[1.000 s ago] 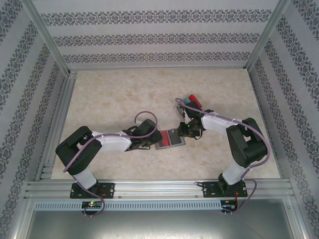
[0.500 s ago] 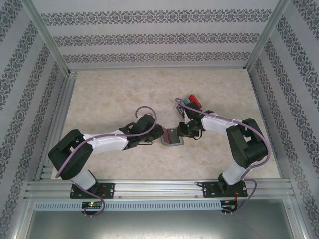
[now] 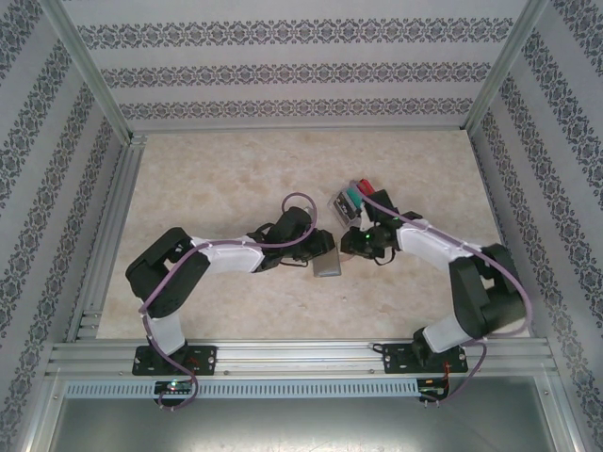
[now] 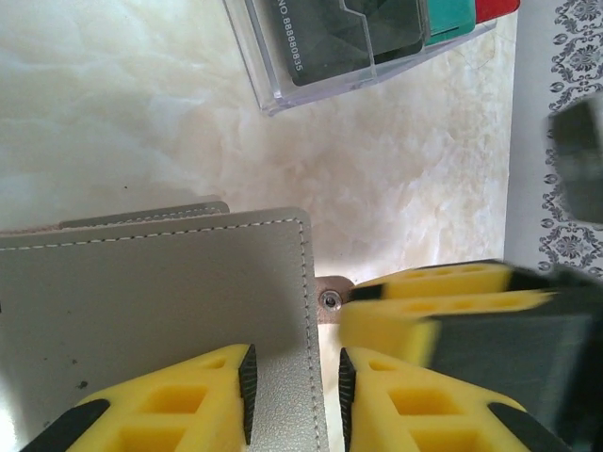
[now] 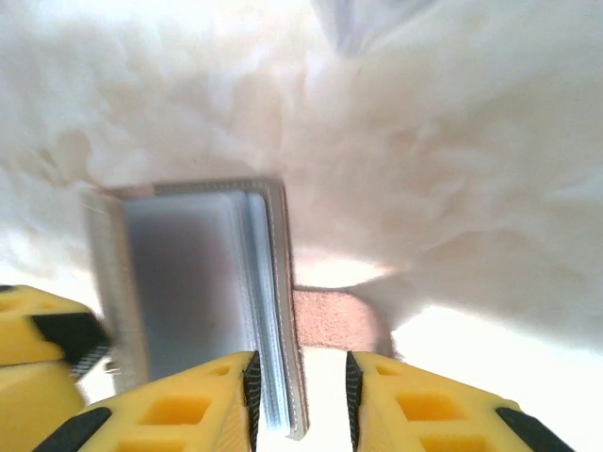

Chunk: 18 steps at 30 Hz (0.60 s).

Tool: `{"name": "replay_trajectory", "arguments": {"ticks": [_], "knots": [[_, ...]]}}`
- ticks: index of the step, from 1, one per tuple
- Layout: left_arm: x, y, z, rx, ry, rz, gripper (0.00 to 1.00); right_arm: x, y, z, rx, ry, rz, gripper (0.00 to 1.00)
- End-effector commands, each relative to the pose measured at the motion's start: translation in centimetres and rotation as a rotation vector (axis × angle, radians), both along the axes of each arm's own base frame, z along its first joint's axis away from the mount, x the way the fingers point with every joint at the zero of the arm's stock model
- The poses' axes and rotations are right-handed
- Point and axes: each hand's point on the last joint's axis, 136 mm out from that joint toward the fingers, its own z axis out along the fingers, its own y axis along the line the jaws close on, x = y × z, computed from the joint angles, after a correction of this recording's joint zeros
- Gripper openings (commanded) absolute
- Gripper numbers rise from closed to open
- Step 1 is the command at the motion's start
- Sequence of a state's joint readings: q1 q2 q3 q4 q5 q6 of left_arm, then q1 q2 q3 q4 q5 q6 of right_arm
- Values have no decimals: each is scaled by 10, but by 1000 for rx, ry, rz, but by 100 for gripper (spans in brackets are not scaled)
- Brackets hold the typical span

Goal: Put the credit cards into the card holder
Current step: Close the card holder at the center of the table, then close the button on the card holder.

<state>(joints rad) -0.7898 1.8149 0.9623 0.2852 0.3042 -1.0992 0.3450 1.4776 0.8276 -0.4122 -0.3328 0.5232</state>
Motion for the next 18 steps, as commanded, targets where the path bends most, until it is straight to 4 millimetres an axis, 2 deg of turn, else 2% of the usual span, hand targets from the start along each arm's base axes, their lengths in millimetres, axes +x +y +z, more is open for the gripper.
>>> {"name": "replay_trajectory", "arguments": {"ticks": [1, 3, 6, 11, 16, 18], "knots": [[3, -8, 1, -19, -4, -18, 33, -3, -14, 12, -25, -24, -18, 33], [2, -6, -4, -17, 6, -9, 36, -3, -22, 8, -49, -14, -30, 36], [0, -5, -8, -13, 14, -10, 39, -4, -24, -5, -57, 31, -18, 35], [-2, -3, -20, 11, 36, -13, 39, -6, -12, -22, -26, 93, 29, 33], [-2, 1, -26, 27, 43, 0, 38, -1, -12, -21, -30, 83, 22, 31], [-3, -1, -26, 18, 42, -6, 37, -1, -13, -21, -32, 83, 22, 27]]}}
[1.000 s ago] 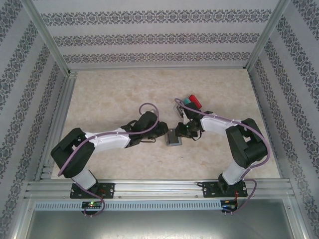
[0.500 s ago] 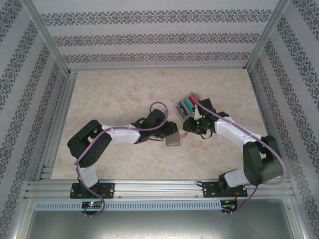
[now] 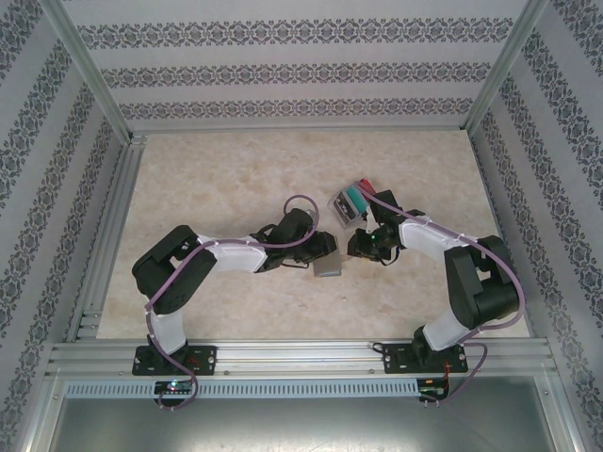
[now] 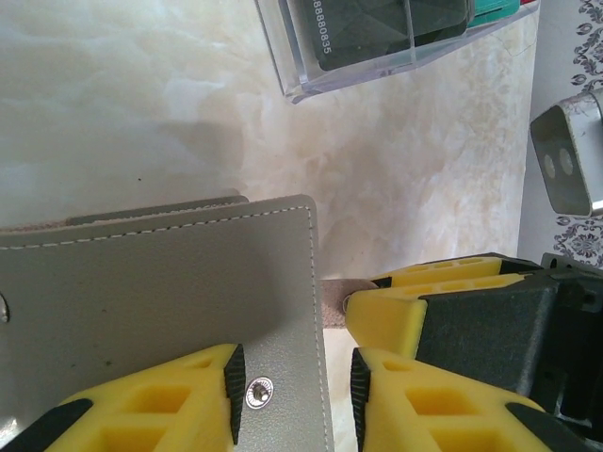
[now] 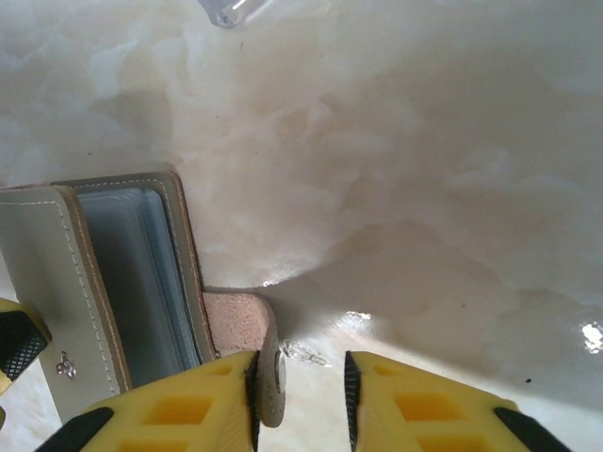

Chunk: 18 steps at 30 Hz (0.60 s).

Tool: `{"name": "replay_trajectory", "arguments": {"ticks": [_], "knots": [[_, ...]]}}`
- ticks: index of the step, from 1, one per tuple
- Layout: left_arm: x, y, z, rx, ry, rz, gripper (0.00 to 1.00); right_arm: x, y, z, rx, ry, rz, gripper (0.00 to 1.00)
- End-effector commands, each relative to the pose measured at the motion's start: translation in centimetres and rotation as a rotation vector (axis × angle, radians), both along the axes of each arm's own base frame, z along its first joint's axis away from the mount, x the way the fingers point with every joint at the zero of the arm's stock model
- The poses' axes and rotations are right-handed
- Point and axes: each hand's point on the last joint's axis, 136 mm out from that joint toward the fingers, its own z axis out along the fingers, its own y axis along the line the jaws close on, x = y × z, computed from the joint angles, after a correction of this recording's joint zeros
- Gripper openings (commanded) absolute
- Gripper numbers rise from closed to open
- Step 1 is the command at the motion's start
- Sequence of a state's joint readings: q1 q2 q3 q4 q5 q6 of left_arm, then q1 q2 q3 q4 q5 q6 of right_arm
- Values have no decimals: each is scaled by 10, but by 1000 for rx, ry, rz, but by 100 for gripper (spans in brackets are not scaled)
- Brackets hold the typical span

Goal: Put the credit cards into the card holder
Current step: Close the button on the card holder.

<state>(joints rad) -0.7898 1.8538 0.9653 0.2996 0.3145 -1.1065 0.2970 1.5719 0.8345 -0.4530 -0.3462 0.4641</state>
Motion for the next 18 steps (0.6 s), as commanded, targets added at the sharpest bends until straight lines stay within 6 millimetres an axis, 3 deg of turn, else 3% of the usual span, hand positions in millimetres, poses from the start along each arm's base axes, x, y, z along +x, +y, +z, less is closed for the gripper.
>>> {"name": "replay_trajectory", "arguments": {"ticks": [1, 6, 9, 17, 18], "knots": [[-3, 2, -13, 13, 19, -3, 37, 4, 2, 7, 6, -16, 13, 26], [-5, 5, -14, 34, 18, -14, 36, 4, -1, 10, 4, -30, 6, 26], [-8, 9, -17, 65, 16, -22, 35, 6, 0, 15, 19, -38, 7, 18], [-9, 12, -13, 94, -8, -39, 35, 3, 1, 15, 37, -30, 15, 10], [-9, 12, -13, 94, -8, -42, 35, 3, 2, 15, 42, -32, 19, 5]]}}
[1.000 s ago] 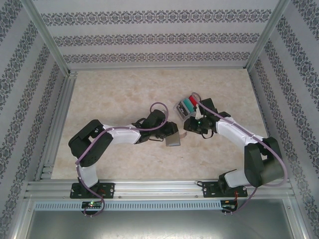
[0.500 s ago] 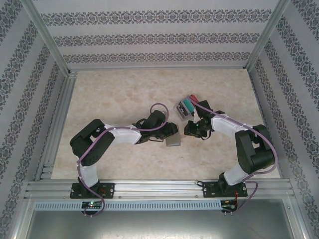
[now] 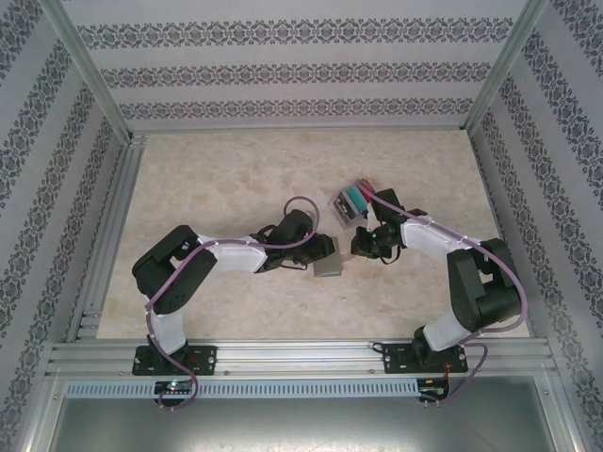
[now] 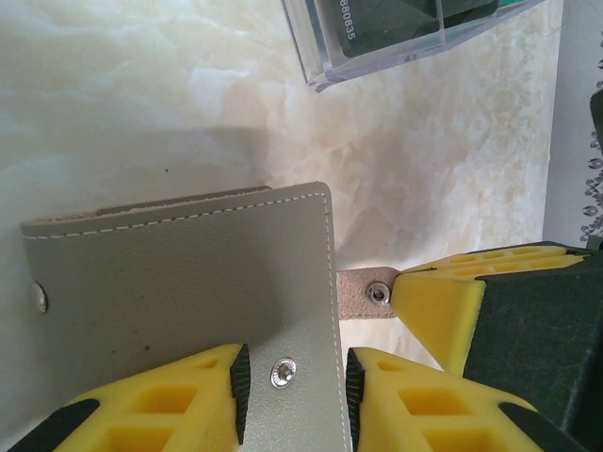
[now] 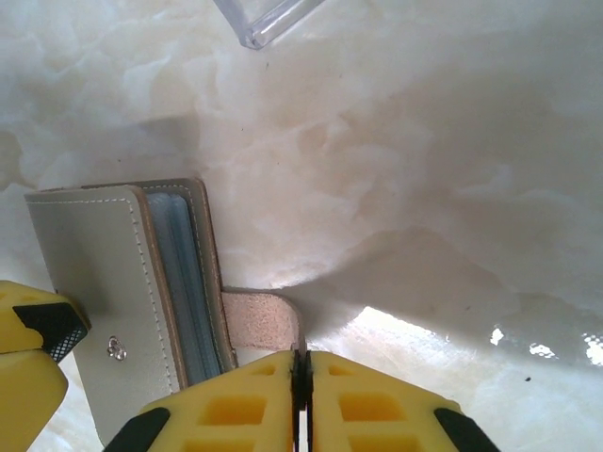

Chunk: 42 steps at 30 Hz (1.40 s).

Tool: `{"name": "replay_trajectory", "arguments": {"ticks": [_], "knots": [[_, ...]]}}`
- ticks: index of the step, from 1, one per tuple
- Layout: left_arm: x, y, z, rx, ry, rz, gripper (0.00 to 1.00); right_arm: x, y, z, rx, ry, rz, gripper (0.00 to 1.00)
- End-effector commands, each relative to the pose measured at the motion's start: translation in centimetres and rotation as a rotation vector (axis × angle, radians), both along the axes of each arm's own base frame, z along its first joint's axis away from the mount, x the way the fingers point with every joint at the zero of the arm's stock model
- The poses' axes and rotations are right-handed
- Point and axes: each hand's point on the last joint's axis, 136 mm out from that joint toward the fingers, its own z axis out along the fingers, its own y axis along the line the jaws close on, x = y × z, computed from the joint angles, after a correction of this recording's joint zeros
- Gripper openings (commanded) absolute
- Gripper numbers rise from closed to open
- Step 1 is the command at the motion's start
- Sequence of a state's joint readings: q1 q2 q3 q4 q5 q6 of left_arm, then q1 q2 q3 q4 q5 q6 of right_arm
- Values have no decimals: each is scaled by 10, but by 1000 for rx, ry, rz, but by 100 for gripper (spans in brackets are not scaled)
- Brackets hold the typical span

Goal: Put the credit cards into the card holder
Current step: Close the button on the card holder.

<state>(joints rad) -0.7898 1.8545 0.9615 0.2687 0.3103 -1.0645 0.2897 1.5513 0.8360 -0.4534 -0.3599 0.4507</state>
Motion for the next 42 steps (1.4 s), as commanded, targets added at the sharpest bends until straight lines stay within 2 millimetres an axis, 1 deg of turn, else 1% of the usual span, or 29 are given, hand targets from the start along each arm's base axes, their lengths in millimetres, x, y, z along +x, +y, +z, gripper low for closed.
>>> {"name": "replay_trajectory", "arguments": {"ticks": [1, 2, 3, 7, 11, 13, 16, 17, 19, 23, 25, 27, 29, 31, 34, 37, 40, 42], "knots": [[-6, 8, -6, 56, 2, -18, 35, 1, 2, 8, 30, -8, 9, 3], [-7, 9, -9, 65, 9, -20, 35, 1, 2, 9, 31, -7, 8, 3], [-7, 11, -9, 71, 11, -19, 35, 1, 3, 11, 37, -11, 14, 0], [-12, 16, -18, 91, 26, -19, 35, 2, 9, 23, 78, -40, 29, 0], [-13, 12, -23, 75, 33, -30, 33, 3, 17, 42, 129, -82, 48, 0], [-11, 12, -25, 72, 34, -18, 31, 2, 25, 48, 176, -82, 60, 0], [-9, 12, -25, 63, 30, -2, 27, -1, 42, 52, 246, -69, 78, 0], [-8, 12, -25, 55, 26, 5, 26, -1, 48, 51, 269, -53, 87, 0], [-7, 12, -23, 36, 21, 19, 25, -1, 54, 47, 276, -27, 84, 0], [-5, 9, -15, 16, -3, 17, 24, -2, 69, 33, 275, 17, 109, 0], [-3, 11, -8, 10, -27, 22, 25, -3, 69, 21, 250, 48, 106, 0], [-2, 13, -1, 8, -44, 30, 28, -2, 64, 12, 217, 53, 88, 0], [-2, 15, 9, 3, -66, 34, 28, 0, 58, 9, 189, 38, 70, 0], [-3, 22, 13, 21, -74, 51, 29, -1, 60, 7, 212, 57, 76, 0], [-5, 34, 15, 61, -79, 74, 31, -2, 61, 5, 216, 61, 81, 0], [-10, 49, 4, 140, -33, 104, 30, -3, 61, 4, 217, 74, 93, 0], [-14, 51, -5, 149, -7, 106, 32, -5, 60, 7, 186, 67, 114, 0], [-15, 48, -9, 151, 5, 91, 32, -7, 59, 6, 148, 72, 125, 0]]}}
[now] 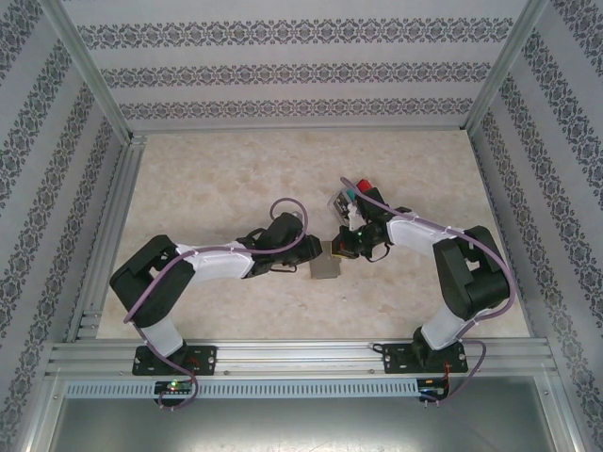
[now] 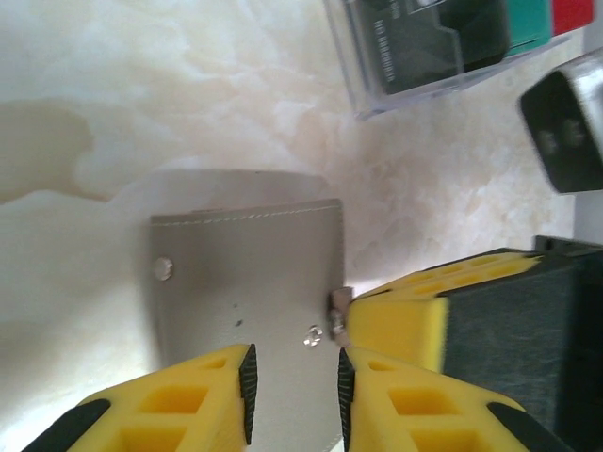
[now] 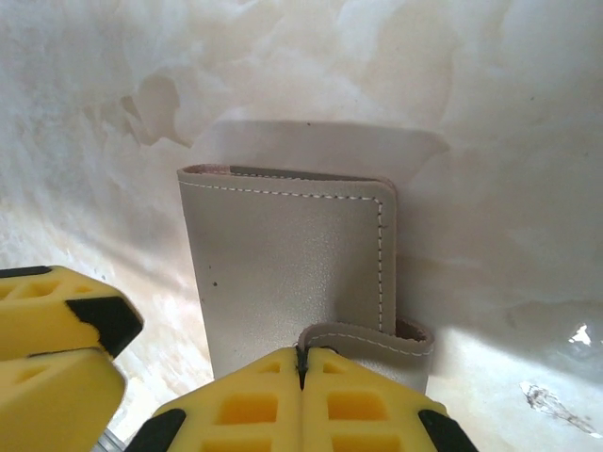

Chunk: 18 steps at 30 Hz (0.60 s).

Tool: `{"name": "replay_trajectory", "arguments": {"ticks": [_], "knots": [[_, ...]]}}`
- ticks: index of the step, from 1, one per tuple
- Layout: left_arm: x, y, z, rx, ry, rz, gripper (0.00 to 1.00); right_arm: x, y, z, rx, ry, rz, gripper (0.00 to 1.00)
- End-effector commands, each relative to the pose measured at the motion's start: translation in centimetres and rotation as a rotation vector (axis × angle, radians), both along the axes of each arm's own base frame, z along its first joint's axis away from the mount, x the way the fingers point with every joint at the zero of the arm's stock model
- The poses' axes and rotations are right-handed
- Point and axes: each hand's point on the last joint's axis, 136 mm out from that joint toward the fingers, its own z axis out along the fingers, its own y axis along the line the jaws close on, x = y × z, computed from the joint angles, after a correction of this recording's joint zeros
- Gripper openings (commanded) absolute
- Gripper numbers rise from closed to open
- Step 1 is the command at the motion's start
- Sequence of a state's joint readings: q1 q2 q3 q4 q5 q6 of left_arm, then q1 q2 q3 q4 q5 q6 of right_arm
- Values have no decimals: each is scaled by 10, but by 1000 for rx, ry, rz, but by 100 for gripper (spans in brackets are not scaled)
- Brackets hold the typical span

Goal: Put the credit cards into the card holder
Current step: Close the button on the card holder.

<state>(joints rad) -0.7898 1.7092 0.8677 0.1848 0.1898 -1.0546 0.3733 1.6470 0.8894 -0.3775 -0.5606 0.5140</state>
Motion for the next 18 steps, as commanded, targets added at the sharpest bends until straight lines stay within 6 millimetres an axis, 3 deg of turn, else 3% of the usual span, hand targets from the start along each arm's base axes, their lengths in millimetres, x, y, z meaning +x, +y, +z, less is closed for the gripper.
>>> {"name": "replay_trajectory", "arguments": {"ticks": [1, 11, 18], "knots": [[-7, 9, -22, 64, 58, 7, 32, -5, -1, -1, -64, 9, 41, 0], [-7, 0, -36, 46, 91, -6, 29, -9, 7, -9, -107, 29, 78, 0], [-9, -3, -46, 33, 115, -8, 25, -8, 16, 0, -87, 8, 93, 0]]}}
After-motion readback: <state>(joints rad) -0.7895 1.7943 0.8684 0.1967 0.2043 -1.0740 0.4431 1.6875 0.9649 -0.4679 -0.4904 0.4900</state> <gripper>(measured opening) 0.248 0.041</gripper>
